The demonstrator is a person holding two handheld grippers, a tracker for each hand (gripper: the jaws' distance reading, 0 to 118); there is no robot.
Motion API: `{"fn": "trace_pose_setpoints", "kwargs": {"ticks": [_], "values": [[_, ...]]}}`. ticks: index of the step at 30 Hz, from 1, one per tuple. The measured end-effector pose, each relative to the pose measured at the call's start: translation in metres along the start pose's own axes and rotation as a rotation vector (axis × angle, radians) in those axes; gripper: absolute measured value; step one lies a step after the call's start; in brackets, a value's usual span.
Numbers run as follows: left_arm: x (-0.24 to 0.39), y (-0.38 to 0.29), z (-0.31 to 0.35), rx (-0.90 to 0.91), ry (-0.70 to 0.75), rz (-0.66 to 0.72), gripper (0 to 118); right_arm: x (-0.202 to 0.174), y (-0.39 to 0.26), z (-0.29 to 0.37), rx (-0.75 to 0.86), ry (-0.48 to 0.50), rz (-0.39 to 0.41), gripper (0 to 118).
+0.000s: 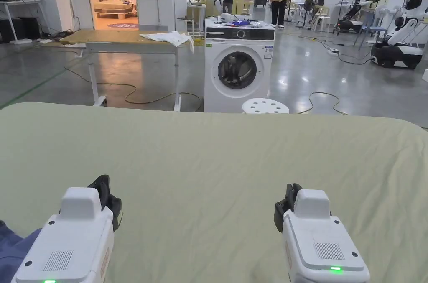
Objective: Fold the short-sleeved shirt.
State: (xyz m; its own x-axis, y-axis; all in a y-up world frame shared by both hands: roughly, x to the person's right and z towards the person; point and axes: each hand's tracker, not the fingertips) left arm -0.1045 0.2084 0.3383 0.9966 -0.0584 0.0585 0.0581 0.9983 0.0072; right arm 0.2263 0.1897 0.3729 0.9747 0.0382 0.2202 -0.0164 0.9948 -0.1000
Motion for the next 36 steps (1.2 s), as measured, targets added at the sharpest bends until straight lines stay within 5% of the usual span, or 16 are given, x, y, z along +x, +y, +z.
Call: {"fn": "trace_pose_setpoints", "kwargs": {"ticks": [9, 21, 24, 26, 28, 30, 34, 36], "values": [[-0.002, -0.003, -0.003, -0.010, 0.017, 0.008, 2, 0.002, 0.002, 0.002, 0.000, -0.011, -0.032, 6], [-0.008, -0.008, -0.001, -0.035, 0.022, -0.014, 2, 0.009, -0.001, -0.002, -0.027, -0.008, 0.032, 6], [-0.017, -0.001, 0.003, -0.030, -0.003, 0.184, 2, 0.019, 0.008, -0.002, -0.074, -0.035, -0.200, 6], [-0.033, -0.001, 0.001, -0.040, -0.054, 0.451, 2, 0.029, 0.014, 0.000, -0.087, -0.016, -0.426, 6], [-0.048, -0.006, -0.001, -0.032, -0.100, 0.745, 2, 0.034, 0.017, -0.001, -0.084, -0.009, -0.531, 5], [-0.051, -0.004, -0.001, -0.034, -0.087, 0.779, 2, 0.030, 0.023, -0.001, -0.045, -0.006, -0.415, 5], [-0.007, 0.016, 0.006, -0.059, -0.064, -0.049, 2, 0.001, 0.033, 0.000, 0.024, 0.150, 0.088, 5], [0.019, 0.006, 0.006, -0.077, -0.040, -0.498, 2, -0.017, 0.034, 0.002, 0.039, 0.162, 0.457, 5]]}}
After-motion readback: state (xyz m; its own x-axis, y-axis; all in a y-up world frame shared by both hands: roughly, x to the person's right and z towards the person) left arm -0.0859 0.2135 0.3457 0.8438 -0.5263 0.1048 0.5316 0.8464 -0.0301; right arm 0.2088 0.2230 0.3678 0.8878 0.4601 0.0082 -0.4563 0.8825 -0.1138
